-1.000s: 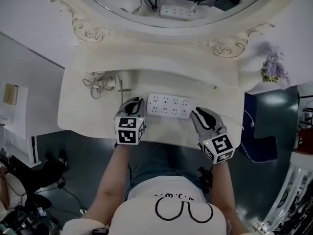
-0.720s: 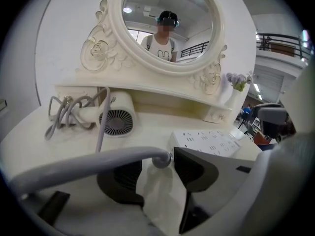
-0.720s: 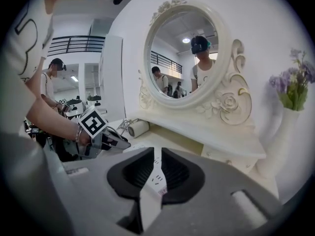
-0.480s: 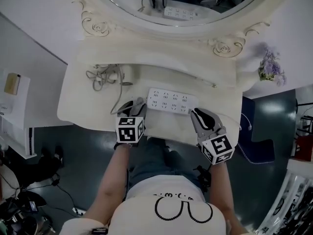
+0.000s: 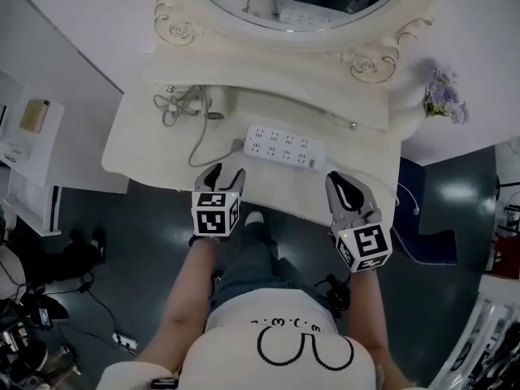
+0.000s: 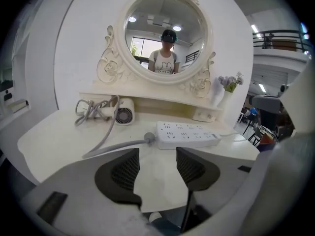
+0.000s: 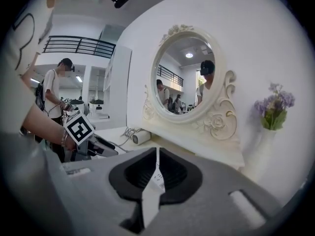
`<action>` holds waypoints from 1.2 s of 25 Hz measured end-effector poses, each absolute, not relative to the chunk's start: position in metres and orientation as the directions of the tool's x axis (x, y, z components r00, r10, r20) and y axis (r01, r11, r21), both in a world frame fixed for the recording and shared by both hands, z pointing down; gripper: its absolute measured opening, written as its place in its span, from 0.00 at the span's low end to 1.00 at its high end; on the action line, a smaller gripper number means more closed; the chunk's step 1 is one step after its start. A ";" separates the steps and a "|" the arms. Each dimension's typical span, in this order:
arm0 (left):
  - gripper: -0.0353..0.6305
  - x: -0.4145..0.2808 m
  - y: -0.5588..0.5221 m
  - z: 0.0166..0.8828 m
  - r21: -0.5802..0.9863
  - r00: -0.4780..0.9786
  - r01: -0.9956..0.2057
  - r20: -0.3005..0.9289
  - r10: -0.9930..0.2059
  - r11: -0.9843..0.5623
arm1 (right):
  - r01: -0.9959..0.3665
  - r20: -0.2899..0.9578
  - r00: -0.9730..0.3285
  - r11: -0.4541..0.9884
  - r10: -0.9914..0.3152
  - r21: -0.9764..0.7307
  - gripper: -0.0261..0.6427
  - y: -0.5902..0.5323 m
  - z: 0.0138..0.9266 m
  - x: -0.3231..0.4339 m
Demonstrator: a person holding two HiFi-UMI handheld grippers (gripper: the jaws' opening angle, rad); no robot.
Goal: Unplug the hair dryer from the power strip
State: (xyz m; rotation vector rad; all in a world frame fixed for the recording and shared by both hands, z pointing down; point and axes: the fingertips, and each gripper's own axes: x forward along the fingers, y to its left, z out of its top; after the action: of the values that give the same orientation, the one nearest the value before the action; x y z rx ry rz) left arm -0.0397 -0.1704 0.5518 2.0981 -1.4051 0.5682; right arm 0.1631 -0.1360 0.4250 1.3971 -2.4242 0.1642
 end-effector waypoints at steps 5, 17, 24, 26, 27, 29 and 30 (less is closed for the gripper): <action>0.40 -0.031 -0.147 0.512 0.140 0.374 -0.923 0.540 -0.754 -0.358 | -0.879 0.290 -0.433 0.472 -0.853 0.075 0.04 -0.109 0.399 0.171; 0.40 -0.033 -0.092 0.407 0.025 0.427 -0.899 0.271 -0.862 -0.437 | -0.917 0.213 -0.369 0.392 -0.905 0.079 0.04 -0.057 0.365 0.163; 0.39 -0.018 -0.079 0.368 -0.065 0.487 -0.857 0.217 -0.846 -0.511 | -0.916 0.153 -0.367 0.385 -0.918 0.111 0.04 -0.036 0.333 0.156; 0.33 -0.017 -0.076 0.355 -0.083 0.499 -0.850 0.183 -0.847 -0.519 | -0.921 0.140 -0.359 0.374 -0.923 0.107 0.04 -0.031 0.329 0.154; 0.15 -0.019 -0.075 0.348 -0.074 0.497 -0.855 0.165 -0.852 -0.514 | -0.923 0.132 -0.354 0.369 -0.926 0.106 0.04 -0.029 0.326 0.152; 0.05 -0.021 -0.074 0.336 -0.035 0.506 -0.857 0.131 -0.853 -0.514 | -0.927 0.118 -0.345 0.358 -0.931 0.113 0.04 -0.028 0.320 0.150; 0.05 -0.021 -0.073 0.331 -0.027 0.512 -0.855 0.120 -0.851 -0.518 | -0.929 0.111 -0.340 0.352 -0.934 0.118 0.04 -0.028 0.316 0.150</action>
State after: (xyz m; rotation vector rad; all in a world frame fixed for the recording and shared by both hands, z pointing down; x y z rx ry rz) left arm -0.0213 -0.0735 0.3310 2.7005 -1.5235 0.1825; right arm 0.1498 -0.0275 0.3161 1.7024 -2.4478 -0.0501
